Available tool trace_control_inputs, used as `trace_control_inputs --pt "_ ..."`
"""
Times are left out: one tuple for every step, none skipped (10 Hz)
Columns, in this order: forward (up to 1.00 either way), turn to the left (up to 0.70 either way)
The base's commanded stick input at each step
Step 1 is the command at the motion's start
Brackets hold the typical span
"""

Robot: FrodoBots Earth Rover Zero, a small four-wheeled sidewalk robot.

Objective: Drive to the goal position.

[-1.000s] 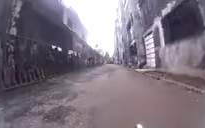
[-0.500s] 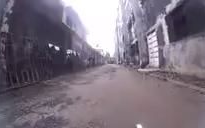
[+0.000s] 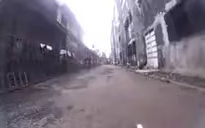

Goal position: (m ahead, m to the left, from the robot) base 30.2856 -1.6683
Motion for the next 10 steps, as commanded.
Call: trace_control_inputs --pt "0.7 0.0" --pt "0.7 0.0" --pt "0.7 0.0" --pt "0.7 0.0" --pt "0.7 0.0" --pt "0.7 0.0" --pt "0.7 0.0" --pt "0.7 0.0" --pt "0.7 0.0" --pt "0.7 0.0"
